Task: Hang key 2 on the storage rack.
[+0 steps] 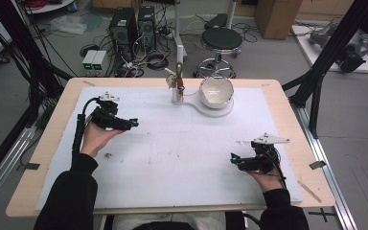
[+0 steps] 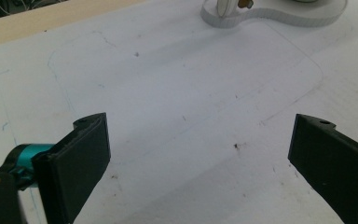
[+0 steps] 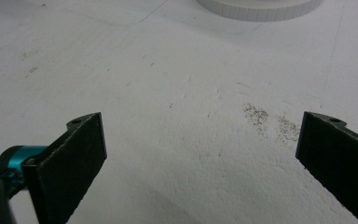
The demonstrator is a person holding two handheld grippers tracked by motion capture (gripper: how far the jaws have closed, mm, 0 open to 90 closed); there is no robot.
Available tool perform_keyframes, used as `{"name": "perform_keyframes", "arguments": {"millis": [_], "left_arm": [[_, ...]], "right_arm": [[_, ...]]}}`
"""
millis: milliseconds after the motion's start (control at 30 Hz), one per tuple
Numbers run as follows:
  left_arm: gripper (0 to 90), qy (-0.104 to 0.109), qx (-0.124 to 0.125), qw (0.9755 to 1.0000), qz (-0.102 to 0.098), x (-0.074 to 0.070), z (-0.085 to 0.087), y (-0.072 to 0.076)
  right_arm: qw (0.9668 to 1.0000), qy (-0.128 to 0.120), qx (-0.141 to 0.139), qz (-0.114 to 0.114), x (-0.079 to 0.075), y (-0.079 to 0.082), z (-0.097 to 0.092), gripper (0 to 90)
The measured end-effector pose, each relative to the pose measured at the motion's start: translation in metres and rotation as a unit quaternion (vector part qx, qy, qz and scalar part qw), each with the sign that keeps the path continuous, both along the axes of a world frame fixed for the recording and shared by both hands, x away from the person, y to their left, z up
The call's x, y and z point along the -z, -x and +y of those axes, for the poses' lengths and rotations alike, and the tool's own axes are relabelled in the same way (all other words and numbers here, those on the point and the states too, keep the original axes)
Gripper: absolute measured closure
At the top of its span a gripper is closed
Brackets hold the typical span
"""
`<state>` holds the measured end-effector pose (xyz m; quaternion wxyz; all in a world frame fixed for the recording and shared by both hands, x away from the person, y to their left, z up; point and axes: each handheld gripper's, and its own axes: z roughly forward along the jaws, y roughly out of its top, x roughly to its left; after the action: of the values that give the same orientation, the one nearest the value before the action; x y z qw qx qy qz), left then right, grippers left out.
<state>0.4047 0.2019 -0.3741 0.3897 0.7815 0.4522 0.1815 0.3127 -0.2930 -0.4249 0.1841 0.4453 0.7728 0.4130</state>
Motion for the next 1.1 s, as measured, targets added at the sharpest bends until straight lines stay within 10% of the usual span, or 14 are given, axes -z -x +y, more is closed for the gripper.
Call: {"name": "perform_keyframes", "arguments": {"millis": [1100], "left_arm": [[6.0, 0.006, -0.006, 1.0000, -0.003, 0.028, 0.042, 0.076]], "right_arm": [[1.0000, 0.007, 0.000, 0.002, 0.000, 0.001, 0.001, 0.8]]}}
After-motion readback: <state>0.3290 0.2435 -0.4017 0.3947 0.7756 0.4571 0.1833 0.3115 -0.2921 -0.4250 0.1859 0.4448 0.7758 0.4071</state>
